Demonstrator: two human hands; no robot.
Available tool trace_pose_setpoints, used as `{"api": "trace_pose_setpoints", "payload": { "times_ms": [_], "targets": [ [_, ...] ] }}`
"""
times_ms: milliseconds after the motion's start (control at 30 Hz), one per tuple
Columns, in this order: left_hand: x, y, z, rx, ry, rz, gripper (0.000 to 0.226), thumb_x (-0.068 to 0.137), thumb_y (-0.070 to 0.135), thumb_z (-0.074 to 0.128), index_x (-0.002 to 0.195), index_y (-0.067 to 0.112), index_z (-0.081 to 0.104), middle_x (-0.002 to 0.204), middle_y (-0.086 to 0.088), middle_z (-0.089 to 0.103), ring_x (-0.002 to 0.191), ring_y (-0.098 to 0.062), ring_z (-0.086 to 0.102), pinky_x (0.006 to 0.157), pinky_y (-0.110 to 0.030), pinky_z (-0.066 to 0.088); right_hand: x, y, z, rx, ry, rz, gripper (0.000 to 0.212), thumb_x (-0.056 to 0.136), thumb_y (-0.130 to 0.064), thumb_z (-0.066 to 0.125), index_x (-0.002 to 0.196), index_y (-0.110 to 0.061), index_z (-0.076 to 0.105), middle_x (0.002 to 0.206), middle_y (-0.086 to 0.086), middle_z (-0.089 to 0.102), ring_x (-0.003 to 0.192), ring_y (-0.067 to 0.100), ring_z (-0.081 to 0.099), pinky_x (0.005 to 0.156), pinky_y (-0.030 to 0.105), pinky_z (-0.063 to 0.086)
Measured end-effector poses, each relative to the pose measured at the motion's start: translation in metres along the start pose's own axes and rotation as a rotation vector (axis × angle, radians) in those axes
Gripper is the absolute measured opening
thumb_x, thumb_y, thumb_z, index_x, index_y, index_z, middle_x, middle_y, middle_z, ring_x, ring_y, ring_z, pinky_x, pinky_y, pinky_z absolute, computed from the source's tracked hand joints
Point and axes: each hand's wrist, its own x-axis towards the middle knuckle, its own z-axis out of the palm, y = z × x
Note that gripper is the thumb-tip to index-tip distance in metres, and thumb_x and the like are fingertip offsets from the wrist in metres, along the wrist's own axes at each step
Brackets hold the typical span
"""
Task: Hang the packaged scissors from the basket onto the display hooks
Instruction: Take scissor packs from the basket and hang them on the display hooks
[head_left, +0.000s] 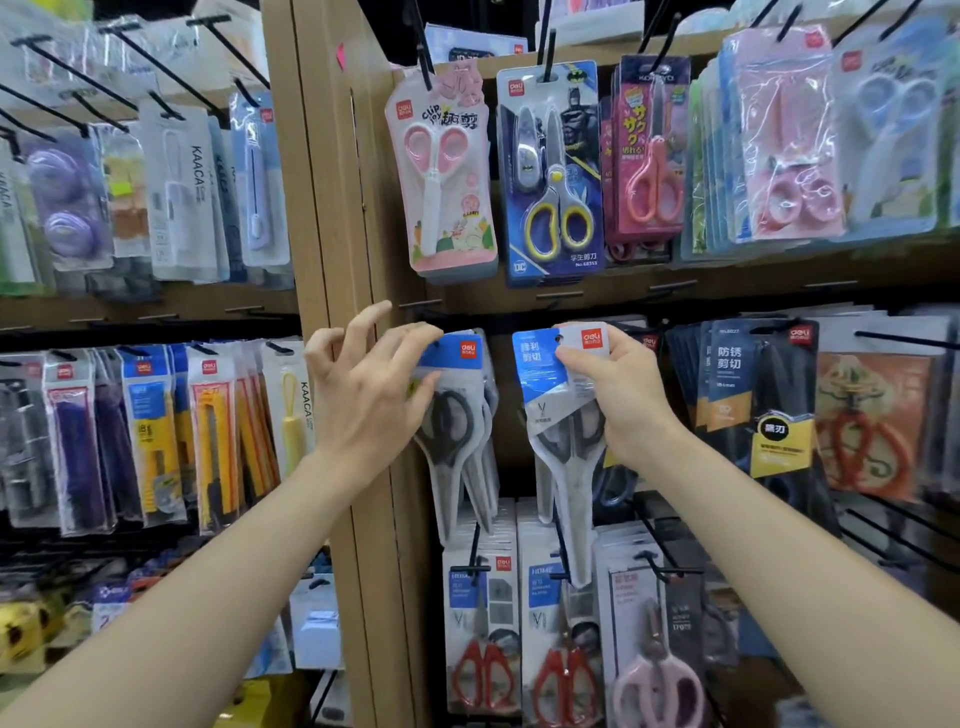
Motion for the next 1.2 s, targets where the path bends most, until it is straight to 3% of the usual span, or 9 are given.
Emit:
{"api": "trace_pose_setpoints", "payload": {
  "times_ms": [267,400,500,567,633,667,833,967,1200],
  "targets": [
    [-0.006,-0.002,-0.003,0.155,-0.179,0.141,0.040,0.103,0.037,0.050,0.137,0.025,0.067,0.127,-0.004,0.073,0.139,-0.033,0.047,0.103,-0.051,0.021,0.007,0.004,0.002,-0.150,0.024,-0.068,0.010,0.096,-0.005,0.069,0.101,-0.014,0.070,0.093,0.006,0.074,0.077,0.012,0.073,0.064,0.026,0.059],
    [-0.004,-0.001,-0.011,0.247,-0.340,0.136,0.046,0.101,0.044,0.047,0.139,0.026,0.065,0.129,-0.005,0.072,0.138,-0.032,0.043,0.105,-0.052,0.019,0.013,0.019,-0.006,-0.325,0.107,-0.119,0.031,0.092,-0.013,0.077,0.119,-0.015,0.062,0.104,0.001,0.072,0.095,0.019,0.073,0.084,0.036,0.062],
    [-0.015,0.008,-0.019,0.233,-0.404,0.135,0.053,0.098,0.046,0.047,0.144,0.023,0.059,0.143,-0.010,0.063,0.146,-0.032,0.039,0.111,-0.052,0.017,0.000,0.034,-0.012,-0.611,0.272,-0.402,0.057,0.083,-0.015,0.083,0.133,-0.015,0.055,0.116,-0.002,0.055,0.099,0.014,0.061,0.089,0.029,0.053],
    [-0.029,0.024,-0.022,0.161,-0.426,0.125,0.056,0.096,0.045,0.048,0.145,0.020,0.058,0.150,-0.015,0.056,0.149,-0.033,0.039,0.114,-0.052,0.018,-0.014,0.047,-0.018,-0.857,0.332,-0.756,0.050,0.083,-0.015,0.080,0.128,-0.009,0.061,0.119,0.008,0.053,0.107,0.023,0.053,0.092,0.034,0.047],
    [-0.038,0.041,-0.019,0.063,-0.483,0.055,0.063,0.094,0.049,0.048,0.150,0.021,0.052,0.158,-0.019,0.045,0.149,-0.033,0.039,0.117,-0.052,0.023,-0.023,0.059,-0.024,-1.060,0.206,-0.993,0.038,0.088,-0.022,0.077,0.122,-0.010,0.069,0.124,0.013,0.060,0.117,0.029,0.051,0.096,0.041,0.045],
    [-0.037,0.048,-0.015,0.011,-0.505,0.002,0.066,0.095,0.051,0.046,0.154,0.022,0.048,0.161,-0.020,0.040,0.149,-0.033,0.040,0.119,-0.051,0.026,-0.025,0.064,-0.025,-1.150,0.108,-1.021,0.038,0.091,-0.029,0.073,0.125,-0.013,0.070,0.132,0.011,0.061,0.124,0.031,0.050,0.101,0.044,0.042],
    [-0.021,0.063,0.007,-0.215,-0.649,-0.186,0.068,0.104,0.052,0.039,0.165,0.033,0.016,0.172,-0.017,0.011,0.156,-0.033,0.023,0.124,-0.045,0.026,-0.022,0.073,-0.031,-1.496,-0.143,-0.759,0.058,0.099,-0.058,0.042,0.149,-0.030,0.053,0.163,0.005,0.039,0.149,0.033,0.031,0.117,0.049,0.023],
    [-0.013,0.062,0.025,-0.235,-0.757,-0.209,0.064,0.107,0.052,0.032,0.165,0.034,0.011,0.174,-0.011,0.001,0.158,-0.030,0.015,0.124,-0.046,0.026,-0.008,0.072,-0.030,-1.592,-0.247,-0.572,0.066,0.099,-0.066,0.023,0.158,-0.038,0.036,0.171,0.000,0.019,0.158,0.029,0.009,0.123,0.049,0.010],
    [0.009,0.056,0.051,-0.278,-1.063,-0.267,0.064,0.110,0.045,0.032,0.165,0.039,-0.001,0.173,0.001,-0.015,0.160,-0.026,-0.006,0.125,-0.049,0.022,0.014,0.074,-0.023,-1.692,-0.326,-0.473,0.063,0.104,-0.064,0.020,0.161,-0.038,0.023,0.174,0.000,0.003,0.159,0.029,-0.003,0.124,0.050,0.009]
  ]
}}
